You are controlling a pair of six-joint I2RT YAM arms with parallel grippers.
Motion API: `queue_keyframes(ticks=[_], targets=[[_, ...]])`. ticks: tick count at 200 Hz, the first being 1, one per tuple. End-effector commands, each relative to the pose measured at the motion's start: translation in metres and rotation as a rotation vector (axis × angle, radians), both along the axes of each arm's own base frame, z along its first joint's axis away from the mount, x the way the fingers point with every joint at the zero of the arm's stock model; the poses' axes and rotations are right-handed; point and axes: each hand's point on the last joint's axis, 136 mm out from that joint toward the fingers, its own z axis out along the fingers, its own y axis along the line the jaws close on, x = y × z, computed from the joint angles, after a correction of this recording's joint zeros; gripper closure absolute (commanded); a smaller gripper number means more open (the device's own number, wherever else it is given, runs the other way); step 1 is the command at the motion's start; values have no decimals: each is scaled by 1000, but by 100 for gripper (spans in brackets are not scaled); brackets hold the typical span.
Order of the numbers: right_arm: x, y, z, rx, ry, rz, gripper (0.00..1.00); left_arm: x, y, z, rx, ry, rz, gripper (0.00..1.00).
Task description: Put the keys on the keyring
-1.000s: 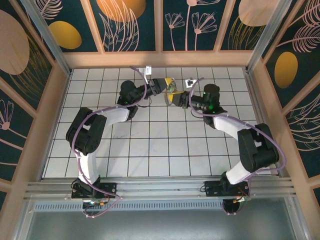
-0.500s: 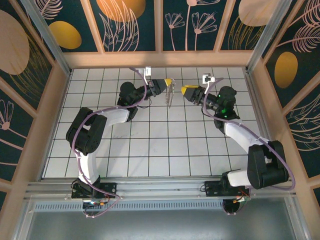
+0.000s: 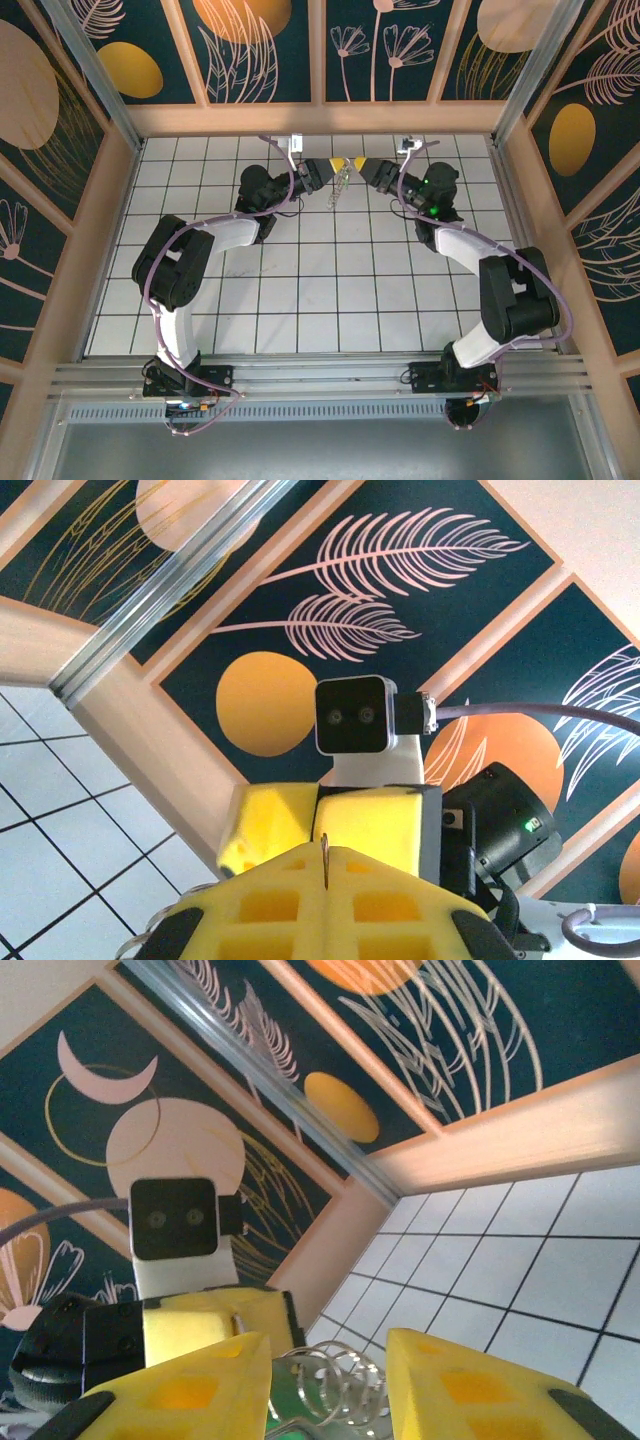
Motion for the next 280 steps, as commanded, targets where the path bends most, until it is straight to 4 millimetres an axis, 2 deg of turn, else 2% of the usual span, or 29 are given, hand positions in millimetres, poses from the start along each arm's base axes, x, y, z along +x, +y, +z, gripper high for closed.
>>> queue_keyframes(ticks=[1,45,71,88,105,132,152,194,241,280], targets=[[-9,13,32,42,-108,39,66,-14,3,33,-55,-86,-13,100],[-14,14,27,53,-101,37,68,-13,3,32,-55,-84,-13,100],[-12,15,26,57,-94,43,74,-14,2,33,-58,-84,-18,100],[-15,16,28,68,-102,62,69,-14,2,33,-57,-85,-19,100],[-13,9,28,73,-102,40,67,-15,1,34,-57,-88,-23,100],[-7,-13,29,95,-100,-13,67,-17,1,34,-56,-87,-30,100],[-3,-20,24,92,-87,-32,68,-18,0,35,-56,-92,-33,100],[-5,-9,20,106,-79,5,70,-18,-1,36,-58,-92,-38,100],[-11,7,25,104,-96,46,74,-18,-3,36,-55,-92,-44,100],[-11,13,24,97,-94,68,80,-19,-4,36,-54,-94,-47,100]])
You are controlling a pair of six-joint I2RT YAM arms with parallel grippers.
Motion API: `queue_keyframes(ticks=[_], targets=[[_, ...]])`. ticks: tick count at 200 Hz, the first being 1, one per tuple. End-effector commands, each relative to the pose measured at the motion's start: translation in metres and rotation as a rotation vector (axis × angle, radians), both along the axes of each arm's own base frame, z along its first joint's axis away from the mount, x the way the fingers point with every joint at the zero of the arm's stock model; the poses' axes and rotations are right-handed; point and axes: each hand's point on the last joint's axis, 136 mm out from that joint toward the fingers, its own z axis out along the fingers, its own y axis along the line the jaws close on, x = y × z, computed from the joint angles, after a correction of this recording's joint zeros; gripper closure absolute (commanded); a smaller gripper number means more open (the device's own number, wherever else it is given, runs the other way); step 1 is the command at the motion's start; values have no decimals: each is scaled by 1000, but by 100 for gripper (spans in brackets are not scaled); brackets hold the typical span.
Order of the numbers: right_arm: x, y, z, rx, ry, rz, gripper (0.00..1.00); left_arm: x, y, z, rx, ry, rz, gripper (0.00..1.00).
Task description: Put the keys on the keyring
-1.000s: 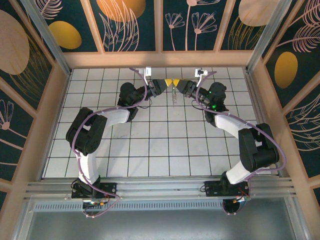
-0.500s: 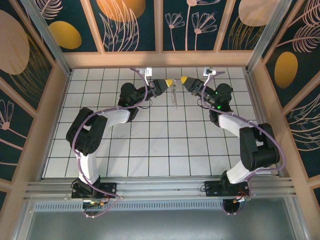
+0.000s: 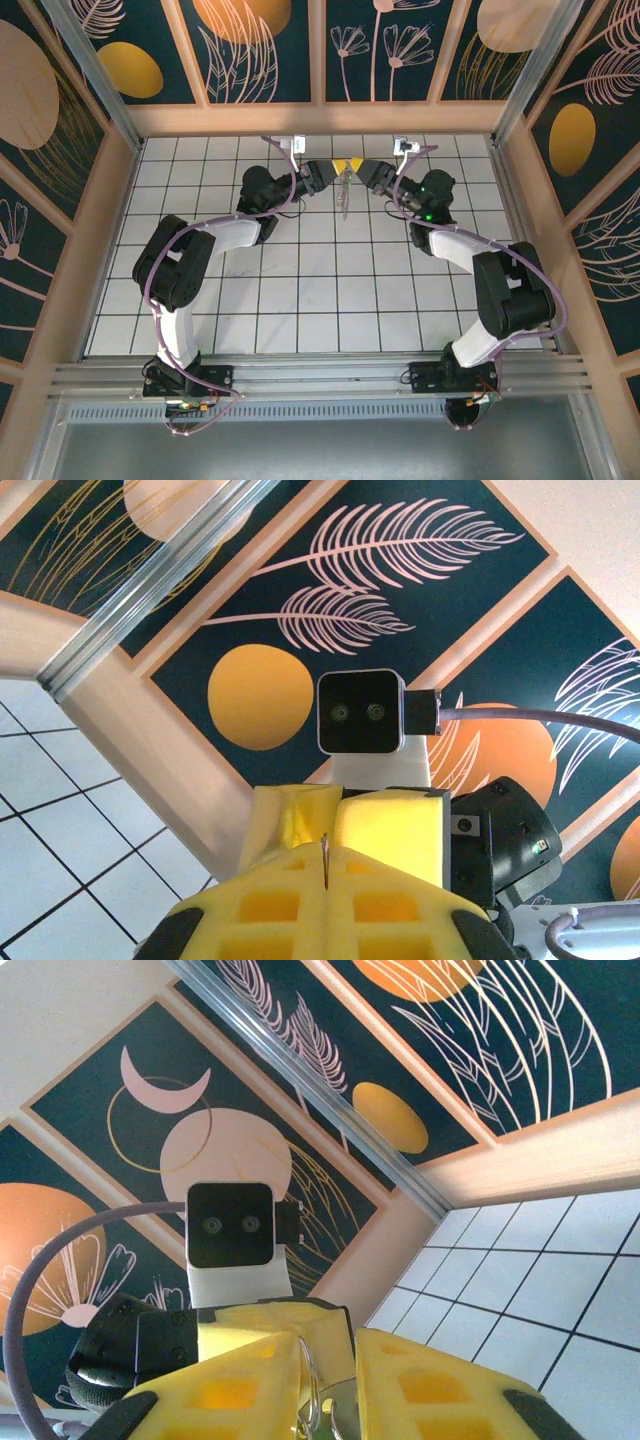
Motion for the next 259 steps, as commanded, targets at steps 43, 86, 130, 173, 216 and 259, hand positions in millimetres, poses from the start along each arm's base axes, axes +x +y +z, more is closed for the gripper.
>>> queue_keyframes(ticks=[43,86,130,173,216,259], targets=[[-3,8,14,-8,-68,52,81,-15,-1,37,-55,-98,-38,100],[-2,12,13,-20,-65,77,85,-16,-4,35,-51,-97,-49,100],[-3,14,10,-37,-65,94,100,-15,-5,35,-48,-95,-51,100],[-1,10,10,-72,-79,109,100,-16,-5,36,-38,-97,-50,100],[5,3,10,-131,-101,143,100,-11,-2,33,55,-121,-6,64],[18,-4,3,-201,-100,221,100,3,13,31,144,-146,31,49]])
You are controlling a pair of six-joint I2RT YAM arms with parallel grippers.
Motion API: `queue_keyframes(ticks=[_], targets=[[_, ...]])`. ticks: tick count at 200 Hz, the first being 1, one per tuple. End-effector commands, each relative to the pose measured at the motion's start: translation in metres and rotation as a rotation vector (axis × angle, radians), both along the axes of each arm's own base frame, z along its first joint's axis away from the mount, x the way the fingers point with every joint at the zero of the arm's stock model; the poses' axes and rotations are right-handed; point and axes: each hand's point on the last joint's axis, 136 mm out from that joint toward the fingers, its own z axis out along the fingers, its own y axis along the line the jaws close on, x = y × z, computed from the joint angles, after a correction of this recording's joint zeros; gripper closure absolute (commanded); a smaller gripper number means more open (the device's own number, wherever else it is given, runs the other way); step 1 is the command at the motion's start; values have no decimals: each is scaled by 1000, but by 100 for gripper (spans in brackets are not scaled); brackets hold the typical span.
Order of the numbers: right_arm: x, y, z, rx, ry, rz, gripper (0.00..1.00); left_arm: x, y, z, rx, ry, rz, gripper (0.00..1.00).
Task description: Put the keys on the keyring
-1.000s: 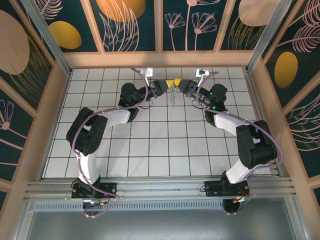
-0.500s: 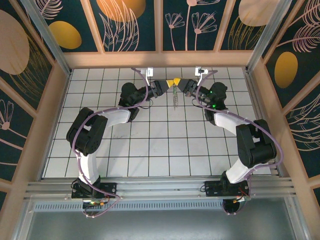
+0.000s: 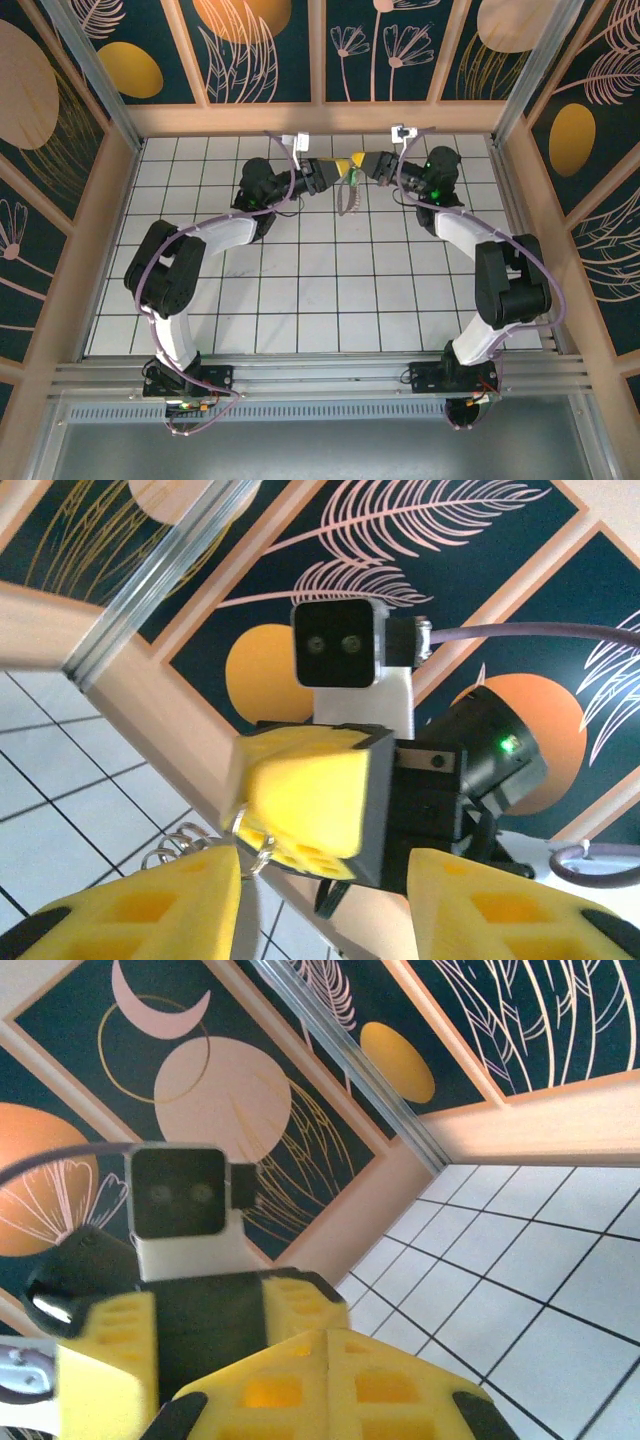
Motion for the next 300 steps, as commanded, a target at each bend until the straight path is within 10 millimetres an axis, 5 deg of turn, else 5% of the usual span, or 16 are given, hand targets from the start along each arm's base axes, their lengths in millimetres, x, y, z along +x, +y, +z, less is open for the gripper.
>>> queue_keyframes(ticks=[1,81,184,254,300], targets=[[1,0,3,-51,-52,85,100,5,12,22,46,-95,15,49],[9,6,8,-110,-54,212,100,15,7,-3,212,-135,-114,46],[3,27,14,-112,-64,236,100,12,-2,-3,173,-133,-191,62],[5,32,8,-111,-52,234,100,11,-5,-3,151,-136,-200,89],[5,36,5,-110,-43,239,100,9,-7,-1,130,-138,-209,83]])
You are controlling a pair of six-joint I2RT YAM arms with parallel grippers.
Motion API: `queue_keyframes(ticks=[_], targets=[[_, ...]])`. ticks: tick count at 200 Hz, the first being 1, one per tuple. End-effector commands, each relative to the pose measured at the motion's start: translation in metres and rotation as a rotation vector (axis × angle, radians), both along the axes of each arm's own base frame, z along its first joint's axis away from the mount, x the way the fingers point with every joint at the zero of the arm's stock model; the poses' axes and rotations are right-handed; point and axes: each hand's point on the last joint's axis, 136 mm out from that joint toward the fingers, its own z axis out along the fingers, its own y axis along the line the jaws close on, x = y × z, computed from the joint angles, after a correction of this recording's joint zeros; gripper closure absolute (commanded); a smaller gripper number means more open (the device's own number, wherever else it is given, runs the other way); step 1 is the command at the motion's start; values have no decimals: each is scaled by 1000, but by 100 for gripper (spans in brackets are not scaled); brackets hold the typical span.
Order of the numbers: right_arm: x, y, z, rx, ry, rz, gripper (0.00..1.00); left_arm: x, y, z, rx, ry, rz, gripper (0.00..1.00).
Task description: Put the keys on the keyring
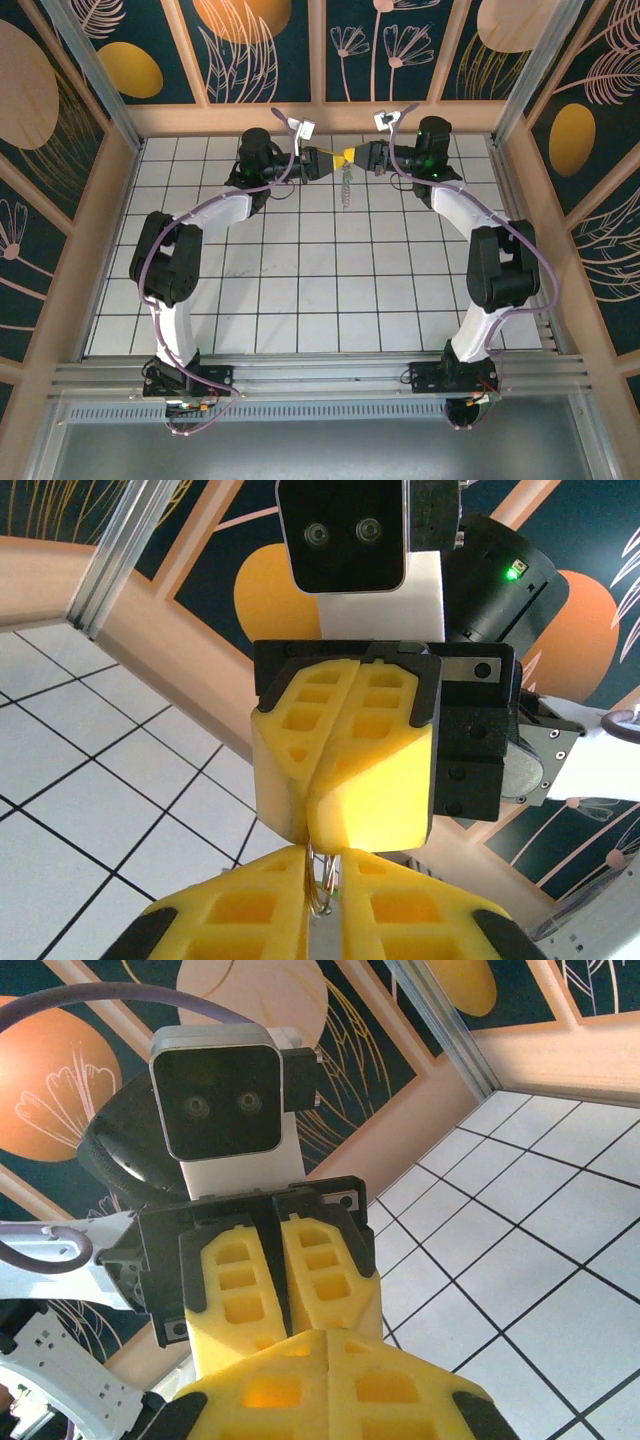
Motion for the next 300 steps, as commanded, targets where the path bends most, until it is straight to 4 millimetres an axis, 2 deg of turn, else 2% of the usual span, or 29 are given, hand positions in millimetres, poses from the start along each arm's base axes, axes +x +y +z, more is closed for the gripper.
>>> queue_keyframes(ticks=[1,39,88,121,182,198,228,272,284,300], targets=[[0,11,5,8,-43,20,100,-10,-7,15,-44,-65,-51,83],[1,12,2,9,-37,12,100,-11,-10,12,-53,-62,-41,81],[1,13,0,15,-30,7,100,-12,-8,12,-87,-53,-26,90],[1,13,0,20,-29,1,100,-14,-10,12,-96,-50,-20,100],[4,11,9,42,-35,-49,100,-19,-10,16,-161,-19,-22,100],[5,9,11,63,-25,-66,100,-21,-7,21,-210,-4,-20,92],[4,8,12,89,-17,-79,100,-22,-5,25,-246,1,-12,92],[5,8,8,93,-5,-79,100,-20,-5,24,-241,-1,-1,80],[5,8,9,93,-5,-81,100,-19,-5,24,-239,0,2,81],[4,8,9,92,-5,-77,100,-18,-5,24,-236,-1,9,89]])
